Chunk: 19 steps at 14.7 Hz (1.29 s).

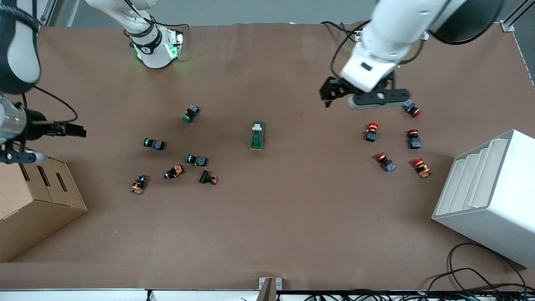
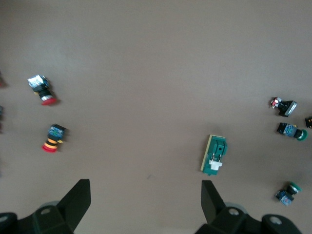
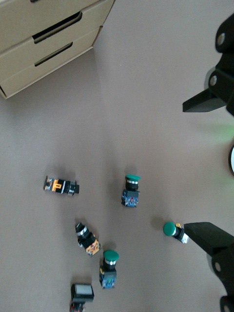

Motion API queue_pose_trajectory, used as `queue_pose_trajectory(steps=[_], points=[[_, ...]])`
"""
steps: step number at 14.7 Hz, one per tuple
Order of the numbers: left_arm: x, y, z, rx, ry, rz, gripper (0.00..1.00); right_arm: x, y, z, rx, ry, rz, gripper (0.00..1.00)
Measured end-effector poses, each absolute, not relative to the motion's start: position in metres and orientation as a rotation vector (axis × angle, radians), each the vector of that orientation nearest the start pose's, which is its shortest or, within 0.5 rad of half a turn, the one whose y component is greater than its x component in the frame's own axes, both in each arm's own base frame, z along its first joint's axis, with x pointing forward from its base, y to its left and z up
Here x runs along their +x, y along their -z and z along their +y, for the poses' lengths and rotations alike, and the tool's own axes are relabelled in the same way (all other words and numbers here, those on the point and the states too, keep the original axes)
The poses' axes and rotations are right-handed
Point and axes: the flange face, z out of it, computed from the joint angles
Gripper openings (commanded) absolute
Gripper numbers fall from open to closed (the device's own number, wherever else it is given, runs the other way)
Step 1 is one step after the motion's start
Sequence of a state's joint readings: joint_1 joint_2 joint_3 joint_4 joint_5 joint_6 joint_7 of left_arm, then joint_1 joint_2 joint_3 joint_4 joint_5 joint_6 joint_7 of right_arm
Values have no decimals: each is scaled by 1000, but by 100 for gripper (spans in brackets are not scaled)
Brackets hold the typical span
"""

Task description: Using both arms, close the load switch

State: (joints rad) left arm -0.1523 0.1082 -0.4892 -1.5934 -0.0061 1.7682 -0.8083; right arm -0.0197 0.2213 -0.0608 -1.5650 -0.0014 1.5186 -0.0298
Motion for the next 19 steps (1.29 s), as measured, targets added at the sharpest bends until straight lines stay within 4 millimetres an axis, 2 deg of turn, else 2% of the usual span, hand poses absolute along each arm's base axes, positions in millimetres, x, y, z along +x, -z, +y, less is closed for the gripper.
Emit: queue_pose_trajectory(steps=[2, 3, 6, 9, 11, 15, 17, 19], points=[[461, -554, -402, -3184, 74, -367, 100, 598, -496, -39, -3113, -423, 116, 100], [444, -541, -431, -3165, 94, -423, 100, 598, -497, -29, -3111, -420, 169, 100], [396, -493, -503, -3092, 216, -546, 100, 600, -494, 30, -3063, -403, 384, 100], [360, -438, -554, -3049, 352, -627, 100, 596, -469, 90, -3023, -404, 531, 100], [339, -398, -580, -3018, 466, -676, 100, 586, -442, 123, -2973, -460, 566, 100], [283, -297, -618, -2929, 814, -626, 99, 564, -375, 178, -2898, -497, 724, 100], [261, -254, -627, -2913, 954, -562, 99, 553, -361, 208, -2894, -482, 818, 100], [235, -217, -627, -2897, 1076, -421, 99, 547, -354, 236, -2883, -458, 893, 100]])
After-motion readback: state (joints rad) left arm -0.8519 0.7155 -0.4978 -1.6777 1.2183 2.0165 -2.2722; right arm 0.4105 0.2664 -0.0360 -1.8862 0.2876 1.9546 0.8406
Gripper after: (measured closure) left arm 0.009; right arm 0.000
